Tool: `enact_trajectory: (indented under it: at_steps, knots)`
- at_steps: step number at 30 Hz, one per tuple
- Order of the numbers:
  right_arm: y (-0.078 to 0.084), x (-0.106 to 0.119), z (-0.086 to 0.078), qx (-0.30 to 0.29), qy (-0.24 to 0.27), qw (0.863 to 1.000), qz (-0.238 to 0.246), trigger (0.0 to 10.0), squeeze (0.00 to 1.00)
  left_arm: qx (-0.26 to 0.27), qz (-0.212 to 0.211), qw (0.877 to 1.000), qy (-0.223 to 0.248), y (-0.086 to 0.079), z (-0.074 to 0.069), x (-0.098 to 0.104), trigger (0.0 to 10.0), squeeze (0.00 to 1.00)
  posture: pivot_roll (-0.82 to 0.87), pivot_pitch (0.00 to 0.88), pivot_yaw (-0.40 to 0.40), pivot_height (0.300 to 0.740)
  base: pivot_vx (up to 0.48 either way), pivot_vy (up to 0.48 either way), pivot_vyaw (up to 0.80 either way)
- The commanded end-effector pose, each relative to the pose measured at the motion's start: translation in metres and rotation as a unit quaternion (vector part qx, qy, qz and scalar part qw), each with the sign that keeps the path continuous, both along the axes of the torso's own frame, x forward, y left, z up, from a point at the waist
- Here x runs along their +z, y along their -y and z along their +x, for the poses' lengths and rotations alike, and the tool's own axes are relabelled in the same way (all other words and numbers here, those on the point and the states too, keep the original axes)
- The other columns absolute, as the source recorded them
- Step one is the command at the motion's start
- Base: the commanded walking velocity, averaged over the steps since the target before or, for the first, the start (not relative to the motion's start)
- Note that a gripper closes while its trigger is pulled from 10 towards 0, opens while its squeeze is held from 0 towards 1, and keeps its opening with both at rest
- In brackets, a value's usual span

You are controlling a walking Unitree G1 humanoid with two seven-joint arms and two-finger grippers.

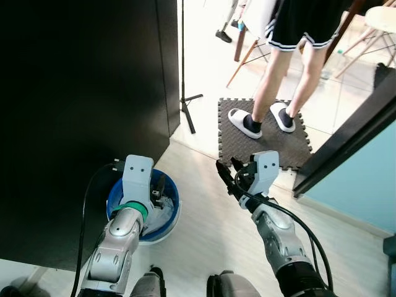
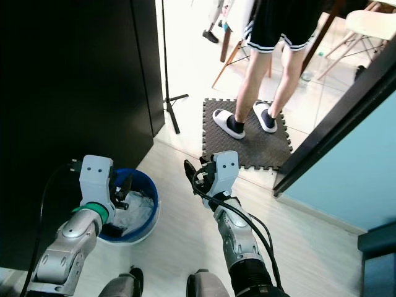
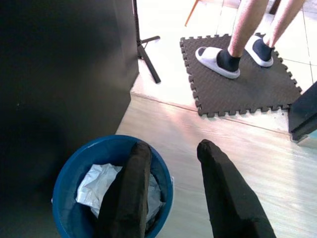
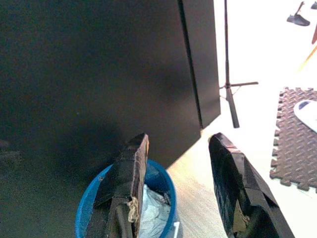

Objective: Clean up the room

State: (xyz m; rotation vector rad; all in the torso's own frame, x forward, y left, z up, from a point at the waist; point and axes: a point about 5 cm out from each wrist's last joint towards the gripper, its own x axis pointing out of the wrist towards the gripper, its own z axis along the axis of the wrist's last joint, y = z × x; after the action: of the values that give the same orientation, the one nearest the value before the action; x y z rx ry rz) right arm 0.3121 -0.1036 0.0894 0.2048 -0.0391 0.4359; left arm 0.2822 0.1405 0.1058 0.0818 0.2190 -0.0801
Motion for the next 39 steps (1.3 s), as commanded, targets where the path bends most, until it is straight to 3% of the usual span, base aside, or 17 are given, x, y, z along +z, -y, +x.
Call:
enact_trajectory:
  at_steps: [1, 10, 39]
  knots:
    - [-0.0023, -0.0041, -0.0029, 0.003, -0.011, 1.000, 0.003, 10.0, 0.00, 0.007, 0.003, 1.000, -0.017, -0.0053, -0.0026, -0.0079, 10.0, 0.00, 0.00, 0.134, 0.032, 0.714, 0.000, 0.000, 0.00]
    - [-0.0055, -0.0034, -0.0030, 0.009, -0.010, 1.000, 0.005, 10.0, 0.00, 0.009, 0.001, 1.000, -0.016, -0.0057, -0.0017, -0.0076, 10.0, 0.00, 0.00, 0.133, 0.033, 0.714, 0.000, 0.000, 0.00]
    - [-0.0081, -0.0021, -0.0003, 0.010, -0.009, 1.000, 0.000, 10.0, 0.00, 0.004, -0.004, 1.000, -0.012, -0.0040, 0.0007, -0.0069, 10.0, 0.00, 0.00, 0.111, 0.035, 0.714, -0.349, 0.000, 0.00]
